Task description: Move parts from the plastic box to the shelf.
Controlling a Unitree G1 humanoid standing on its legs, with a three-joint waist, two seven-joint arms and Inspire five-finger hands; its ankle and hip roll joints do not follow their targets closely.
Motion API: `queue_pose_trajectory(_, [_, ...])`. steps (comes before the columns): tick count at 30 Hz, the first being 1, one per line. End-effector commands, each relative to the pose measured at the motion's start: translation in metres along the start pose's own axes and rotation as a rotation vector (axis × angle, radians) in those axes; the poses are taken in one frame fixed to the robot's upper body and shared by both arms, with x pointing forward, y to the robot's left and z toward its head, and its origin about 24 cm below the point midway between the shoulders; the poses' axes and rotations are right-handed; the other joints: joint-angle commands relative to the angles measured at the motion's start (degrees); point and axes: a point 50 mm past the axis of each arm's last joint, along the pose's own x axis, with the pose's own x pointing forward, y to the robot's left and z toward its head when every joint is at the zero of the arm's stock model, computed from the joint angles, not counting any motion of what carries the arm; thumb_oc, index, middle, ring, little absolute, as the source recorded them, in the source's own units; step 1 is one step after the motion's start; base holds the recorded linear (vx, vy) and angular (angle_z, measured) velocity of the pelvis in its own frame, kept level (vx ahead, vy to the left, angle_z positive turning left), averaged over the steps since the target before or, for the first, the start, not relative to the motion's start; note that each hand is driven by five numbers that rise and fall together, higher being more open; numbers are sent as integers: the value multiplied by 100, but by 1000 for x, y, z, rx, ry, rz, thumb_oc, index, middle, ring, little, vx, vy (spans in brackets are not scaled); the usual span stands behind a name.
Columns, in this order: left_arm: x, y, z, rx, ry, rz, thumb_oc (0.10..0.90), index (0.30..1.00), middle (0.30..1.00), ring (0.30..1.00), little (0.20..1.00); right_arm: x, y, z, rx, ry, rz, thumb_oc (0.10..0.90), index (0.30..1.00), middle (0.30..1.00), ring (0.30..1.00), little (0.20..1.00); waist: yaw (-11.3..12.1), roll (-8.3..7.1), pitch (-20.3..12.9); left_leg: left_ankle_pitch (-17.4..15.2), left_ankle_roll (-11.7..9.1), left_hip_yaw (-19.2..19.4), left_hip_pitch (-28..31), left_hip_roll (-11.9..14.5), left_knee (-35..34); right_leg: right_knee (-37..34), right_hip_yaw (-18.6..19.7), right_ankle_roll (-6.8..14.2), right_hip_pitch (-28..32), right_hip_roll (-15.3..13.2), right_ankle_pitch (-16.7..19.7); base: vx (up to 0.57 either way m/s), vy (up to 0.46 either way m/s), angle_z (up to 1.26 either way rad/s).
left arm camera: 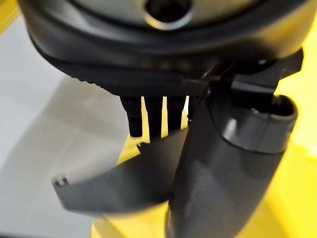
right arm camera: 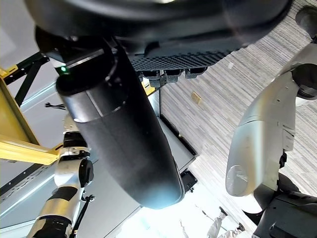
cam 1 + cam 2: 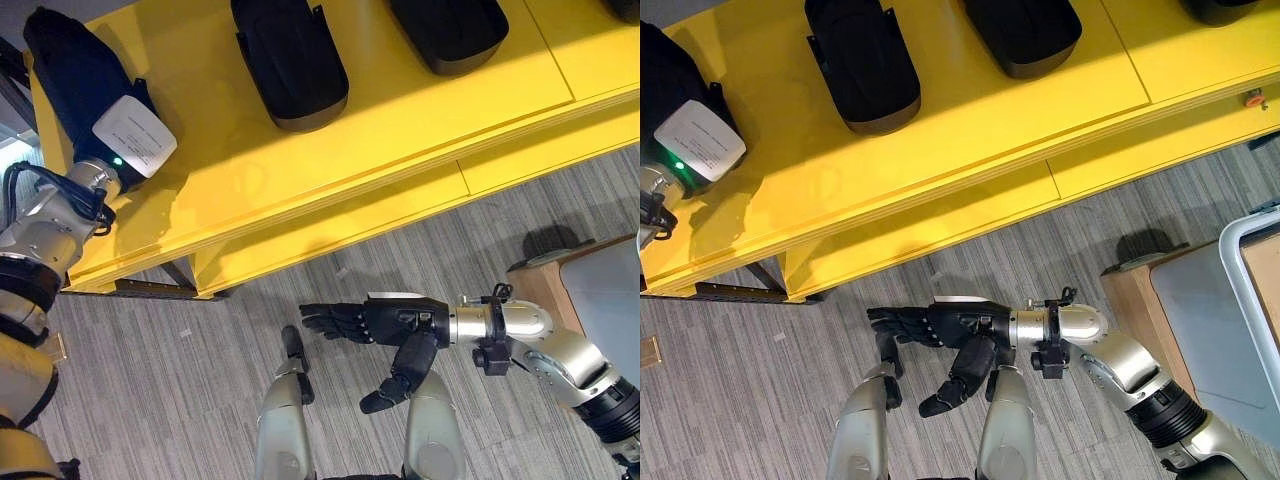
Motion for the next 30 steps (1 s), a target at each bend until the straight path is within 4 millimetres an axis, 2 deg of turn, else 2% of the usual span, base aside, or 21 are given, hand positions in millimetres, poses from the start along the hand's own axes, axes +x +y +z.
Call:
queue_pose_trajectory(1, [-3, 6, -38, -87, 177, -21, 900, 1000, 1000, 1000, 1000, 10, 15, 42, -120, -188, 140, 900, 1000, 1000, 1000, 1000, -14, 11, -334, -356, -51, -86, 12, 74, 354, -410, -199, 66, 325, -183, 337, 32, -13, 4])
queue_pose_trajectory(5, [-6, 0, -33, -110, 126, -43, 900, 1000, 1000, 1000, 1000, 11, 17, 40, -120, -181, 154, 900, 1000, 1000, 1000, 1000, -8, 33, -361, -360, -49, -102, 60, 64, 352, -415, -195, 65, 373, -182, 337, 16, -5, 3])
queue_pose_trajectory(19, [2, 21, -12, -207, -22, 26, 900, 1000, 1000, 1000, 1000, 8, 17, 33, -95, -166, 143, 900, 1000, 1000, 1000, 1000, -45, 66, -407, -374, -57, -104, 190, 53, 330, -370, -184, 55, 470, -173, 291, 0, 0, 0])
queue_pose_trajectory(25, [7, 32, 2, -157, -112, 62, 900, 1000, 1000, 1000, 1000, 6, 16, 32, -86, -164, 143, 900, 1000, 1000, 1000, 1000, -70, 42, -446, -383, -73, -98, 246, 76, 327, -323, -176, 52, 487, -170, 265, 0, 0, 0])
queue_pose_trajectory(30, [3, 28, 6, -175, -133, 28, 900, 1000, 1000, 1000, 1000, 5, 19, 31, -86, -173, 156, 900, 1000, 1000, 1000, 1000, -51, 31, -466, -410, -59, -116, 284, 68, 339, -337, -171, 58, 523, -160, 269, 2, -20, 0])
